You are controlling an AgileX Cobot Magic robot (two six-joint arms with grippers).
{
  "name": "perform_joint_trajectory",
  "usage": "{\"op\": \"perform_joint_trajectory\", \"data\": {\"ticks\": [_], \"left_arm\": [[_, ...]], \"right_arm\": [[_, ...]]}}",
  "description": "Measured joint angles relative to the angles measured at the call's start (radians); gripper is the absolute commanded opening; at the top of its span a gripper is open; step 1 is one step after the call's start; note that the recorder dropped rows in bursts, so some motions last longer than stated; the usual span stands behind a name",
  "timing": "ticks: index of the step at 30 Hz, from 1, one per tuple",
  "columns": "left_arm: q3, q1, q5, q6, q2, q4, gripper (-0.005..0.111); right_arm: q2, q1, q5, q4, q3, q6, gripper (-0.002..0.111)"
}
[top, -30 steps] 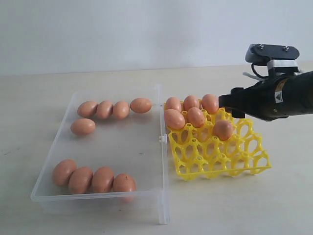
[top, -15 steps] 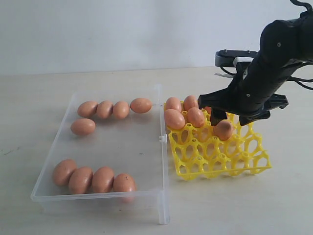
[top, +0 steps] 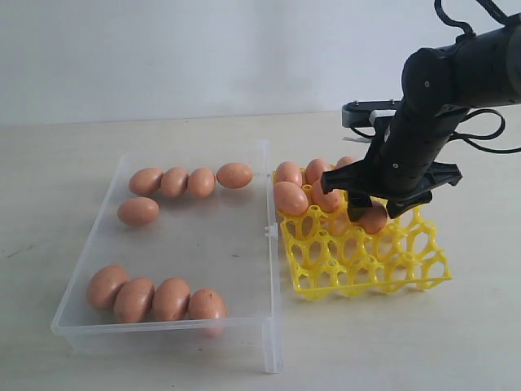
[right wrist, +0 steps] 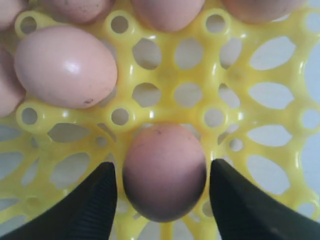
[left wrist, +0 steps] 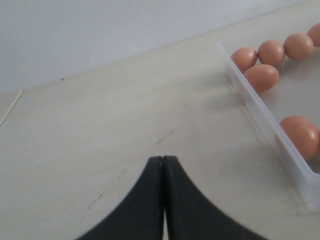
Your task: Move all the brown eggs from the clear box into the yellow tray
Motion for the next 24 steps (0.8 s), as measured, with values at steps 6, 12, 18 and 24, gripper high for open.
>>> {"op": "perform_joint_trajectory", "data": {"ticks": [6,12,18,24], "left_arm": [[0.000,0.000,0.000,0.000,0.000,0.000,0.000],[0.000,0.000,0.000,0.000,0.000,0.000,0.000],[0.000,0.000,0.000,0.000,0.000,0.000,0.000],[0.000,0.000,0.000,0.000,0.000,0.000,0.000]], "right_arm": [[0.007,0.000,0.015,-0.016,-0.004,-0.002,0.017],[0.007,0.000,0.017,-0.017,-0.004,-0.011,0.000],[-0.038,0.000,0.018,-0.024,-0.004,-0.018,0.000],[-0.066,0.000,-0.043,-0.031,-0.004,-0.018,0.000]]}}
